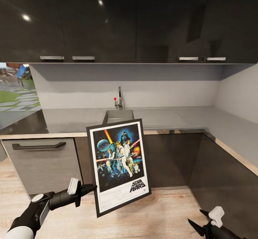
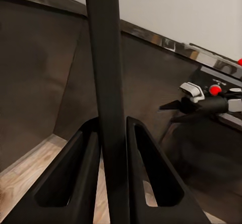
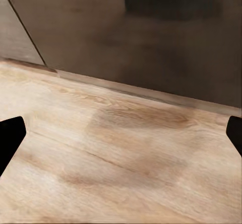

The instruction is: Pick up the poster from the kitchen countertop and hang it on one of the wall nails in the kitchen.

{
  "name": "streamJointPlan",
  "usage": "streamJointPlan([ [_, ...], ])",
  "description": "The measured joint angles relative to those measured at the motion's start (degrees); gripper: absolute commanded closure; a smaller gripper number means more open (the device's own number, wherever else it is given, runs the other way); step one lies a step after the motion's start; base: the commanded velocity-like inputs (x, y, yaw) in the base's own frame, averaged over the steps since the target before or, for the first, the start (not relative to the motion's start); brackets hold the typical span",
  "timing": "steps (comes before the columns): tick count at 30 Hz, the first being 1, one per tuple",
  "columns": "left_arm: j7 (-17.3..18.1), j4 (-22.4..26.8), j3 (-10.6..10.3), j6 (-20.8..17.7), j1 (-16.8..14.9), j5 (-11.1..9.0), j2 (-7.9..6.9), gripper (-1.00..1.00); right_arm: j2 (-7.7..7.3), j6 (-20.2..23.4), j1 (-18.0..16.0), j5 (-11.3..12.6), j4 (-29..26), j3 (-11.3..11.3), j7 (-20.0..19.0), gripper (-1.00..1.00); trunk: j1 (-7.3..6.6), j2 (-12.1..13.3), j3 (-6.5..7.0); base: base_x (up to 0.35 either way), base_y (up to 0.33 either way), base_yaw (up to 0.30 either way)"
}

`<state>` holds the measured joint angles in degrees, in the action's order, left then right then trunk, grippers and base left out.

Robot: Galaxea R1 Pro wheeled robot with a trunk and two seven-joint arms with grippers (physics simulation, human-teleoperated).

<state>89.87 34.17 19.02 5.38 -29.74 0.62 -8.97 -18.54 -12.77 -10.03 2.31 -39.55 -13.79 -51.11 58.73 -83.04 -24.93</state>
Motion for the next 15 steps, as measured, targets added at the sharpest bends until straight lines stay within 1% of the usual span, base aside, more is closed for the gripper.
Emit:
streamJointPlan([
  [1, 0.0, 0.0, 0.0, 0.0, 0.0, 0.0, 0.00, 1.00, -0.02, 0.0, 0.0, 0.0, 0.0, 0.0, -0.1, -1.00, 0.00, 0.0, 0.00, 0.000, 0.000, 0.000],
  [2, 0.0, 0.0, 0.0, 0.0, 0.0, 0.0, -0.04, 1.00, -0.57, 1.1, -0.1, 0.1, -0.2, -0.2, -1.9, -1.00, 0.00, 0.0, 0.00, 0.000, 0.000, 0.000],
  [3, 0.0, 0.1, 0.0, 0.0, 0.0, 0.0, -0.05, 1.00, -0.78, 2.1, -0.2, 0.1, -0.4, -0.2, -3.1, -1.00, 0.00, 0.0, 0.00, 0.000, 0.000, 0.000],
  [4, 0.0, 0.1, -0.1, 0.0, 0.0, 0.0, -0.07, 1.00, -1.16, 5.3, -1.2, 0.3, -0.8, -0.3, -7.1, -1.00, 0.00, 0.0, 0.00, 0.000, 0.000, 0.000],
  [7, 0.0, 0.2, -0.1, 0.1, 0.0, 0.1, -0.09, 1.00, -1.37, 7.5, -2.5, 0.2, -1.1, -0.4, -11.6, -1.00, 0.00, 0.0, 0.00, 0.000, 0.000, 0.000],
  [8, 0.0, 0.2, -0.2, 0.1, 0.0, 0.1, -0.09, 1.00, -1.45, 8.3, -3.4, 0.1, -1.2, -0.4, -14.0, -1.00, 0.00, 0.0, 0.00, 0.000, 0.000, 0.000],
  [10, 0.0, 0.2, -0.3, 0.1, 0.0, 0.1, -0.10, 1.00, -1.53, 9.2, -5.0, -0.1, -1.3, -0.4, -17.3, -1.00, 0.00, 0.0, 0.00, 0.000, 0.000, 0.000],
  [12, 0.0, 0.2, -0.3, 0.1, 0.0, 0.2, -0.10, 1.00, -1.55, 9.4, -5.6, -0.1, -1.3, -0.4, -18.5, -1.00, 0.00, 0.0, 0.00, 0.000, 0.000, 0.000],
  [13, 0.0, 0.2, -0.4, 0.2, 0.0, 0.2, -0.10, 1.00, -1.56, 9.5, -6.3, -0.2, -1.6, -0.3, -20.5, -1.00, 0.00, 0.0, 0.00, 0.000, 0.000, 0.000],
  [14, 0.0, 0.2, -0.5, 0.2, 0.0, 0.2, -0.10, 1.00, -1.59, 9.6, -6.5, -0.2, -1.9, -0.3, -21.3, -1.00, 0.00, 0.0, 0.00, 0.000, 0.000, 0.000],
  [15, 0.0, 0.5, -0.8, 0.2, 0.0, 0.2, -0.10, 1.00, -1.70, 9.6, -7.2, -0.2, -2.3, -0.3, -23.2, -1.00, 0.00, 0.0, 0.00, 0.000, 0.000, 0.000],
])
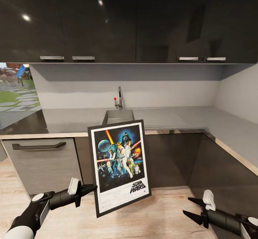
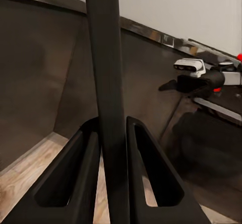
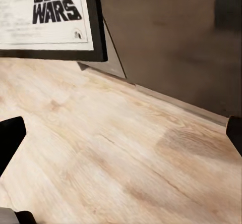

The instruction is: Pick up the poster from the kitchen countertop and hang it on one of the wall nails in the kitchen.

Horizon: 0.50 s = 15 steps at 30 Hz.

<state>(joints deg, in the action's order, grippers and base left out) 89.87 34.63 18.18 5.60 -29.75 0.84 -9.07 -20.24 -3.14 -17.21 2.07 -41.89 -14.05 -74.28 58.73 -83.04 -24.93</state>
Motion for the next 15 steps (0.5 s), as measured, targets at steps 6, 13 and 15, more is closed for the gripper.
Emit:
streamJointPlan([
  [6, 0.0, 2.1, -6.4, -0.1, 0.0, 0.0, 0.00, 1.00, -0.83, 0.1, -2.6, -0.1, -0.7, 0.1, -5.8, -1.00, 0.00, 0.0, 0.00, 0.000, 0.000, 0.000],
  [13, 0.0, 2.7, -9.6, 0.0, 0.0, 0.0, 0.00, 1.00, -1.01, 0.0, -3.3, -0.2, -0.8, 0.2, -6.9, -1.00, 0.00, 0.0, 0.00, 0.000, 0.000, 0.000],
  [15, 0.0, 2.8, -9.7, 0.1, 0.0, 0.0, 0.00, 1.00, -1.02, 0.0, -3.4, -0.2, -0.9, 0.3, -6.9, -1.00, 0.00, 0.0, 0.00, 0.000, 0.000, 0.000],
])
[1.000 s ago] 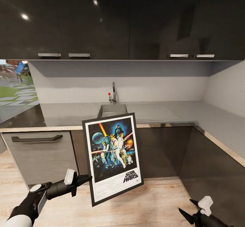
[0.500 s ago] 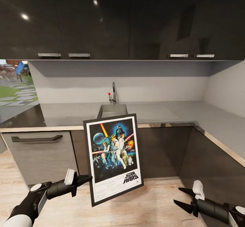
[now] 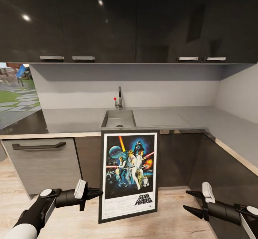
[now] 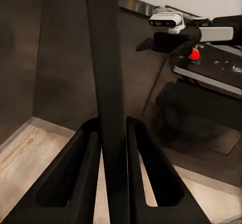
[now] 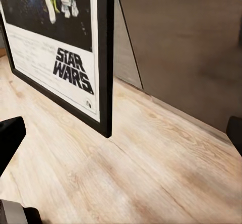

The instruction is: Pick up the poster from the kitchen countertop and hang it on one of the wall nails in the kitchen.

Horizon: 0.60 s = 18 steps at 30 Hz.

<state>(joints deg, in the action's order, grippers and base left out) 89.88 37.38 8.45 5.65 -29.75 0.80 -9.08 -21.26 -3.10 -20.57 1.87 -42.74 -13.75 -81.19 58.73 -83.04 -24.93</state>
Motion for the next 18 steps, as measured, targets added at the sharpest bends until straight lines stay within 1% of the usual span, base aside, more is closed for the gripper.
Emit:
streamJointPlan([
  [2, 0.0, 0.6, -0.1, 0.1, 0.0, 0.0, 0.00, 1.00, 0.00, 0.0, 0.0, 0.0, 0.0, 0.1, 0.0, -1.00, 0.00, 0.0, 0.00, 0.000, 0.000, 0.000],
  [6, 0.0, 2.0, -1.3, 0.1, 0.0, 0.0, 0.00, 1.00, 0.06, 0.0, 0.0, 0.0, 0.0, 0.6, -0.1, -1.00, 0.00, 0.0, 0.00, 0.000, 0.000, 0.000],
  [9, 0.0, 2.4, -2.1, 0.1, 0.0, 0.0, 0.00, 1.00, 0.07, 0.0, 0.0, 0.0, 0.1, 2.5, -0.2, -1.00, 0.00, 0.0, 0.00, 0.000, 0.000, 0.000],
  [10, 0.0, 2.6, -2.3, 0.1, 0.0, 0.0, 0.00, 1.00, 0.08, 0.0, 0.0, 0.0, 0.1, 3.7, -0.2, -1.00, 0.00, 0.0, 0.00, 0.000, 0.000, 0.000],
  [12, 0.0, 2.8, -2.5, 0.1, 0.0, -0.1, 0.00, 1.00, 0.13, 0.0, 0.0, 0.0, 0.1, 5.3, -0.2, -1.00, 0.00, 0.0, 0.00, 0.000, 0.000, 0.000],
  [16, 0.0, 4.3, -2.9, 0.1, 0.0, -0.1, 0.18, 1.00, 0.45, 0.0, 0.0, 0.1, 0.1, 6.4, -0.2, -1.00, 0.00, 0.0, 0.00, 0.000, 0.000, 0.000],
  [18, 0.0, 6.0, -4.7, 0.1, 0.0, -0.1, 0.52, 1.00, 0.65, 0.0, 0.0, 0.1, 0.2, 6.8, -0.2, -1.00, 0.00, 0.0, 0.00, 0.000, 0.000, 0.000],
])
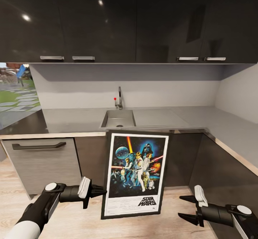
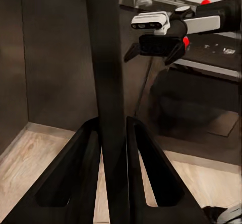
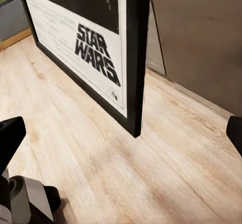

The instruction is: Pick up the poster from the kitchen countertop and hang it on one of the wall nails in the kitchen.

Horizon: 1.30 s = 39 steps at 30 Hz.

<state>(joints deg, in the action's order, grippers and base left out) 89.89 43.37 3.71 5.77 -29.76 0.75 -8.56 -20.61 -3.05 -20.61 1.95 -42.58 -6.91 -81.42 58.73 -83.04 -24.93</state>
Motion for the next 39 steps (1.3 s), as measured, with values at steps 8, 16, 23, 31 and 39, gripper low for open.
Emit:
streamJointPlan([
  [8, 0.0, 3.1, -2.3, -0.1, 0.0, -0.1, 0.11, 1.00, 0.06, 0.0, 0.0, 0.0, -0.1, 0.2, 0.0, -1.00, 0.00, 0.0, 0.00, 0.000, 0.000, 0.000],
  [16, 0.0, 7.8, -3.5, -0.1, 0.0, -0.2, 0.04, 1.00, 0.15, 0.0, 0.0, 0.0, -0.1, 0.2, 0.1, -1.00, 0.00, 0.0, 0.00, 0.000, 0.000, 0.000],
  [23, 0.1, 10.4, -3.9, -0.2, 0.0, -0.3, 0.02, 1.00, 0.48, 0.0, 0.0, 0.0, -0.1, 2.3, -0.3, -1.00, 0.00, 0.0, 0.00, 0.000, 0.000, 0.000],
  [31, 0.1, 11.7, -3.9, -0.4, 0.0, -1.8, -0.02, 1.00, 0.49, 0.0, 0.0, 0.0, -0.2, 4.0, -0.3, -1.00, 0.00, 0.0, 0.00, 0.000, 0.000, 0.000],
  [39, 0.0, 11.8, -3.8, -0.4, 0.0, -7.5, -0.23, 1.00, 0.46, 0.0, 0.0, 0.0, -0.2, 4.1, -0.4, -1.00, 0.00, 0.0, 0.00, 0.000, 0.000, 0.000],
])
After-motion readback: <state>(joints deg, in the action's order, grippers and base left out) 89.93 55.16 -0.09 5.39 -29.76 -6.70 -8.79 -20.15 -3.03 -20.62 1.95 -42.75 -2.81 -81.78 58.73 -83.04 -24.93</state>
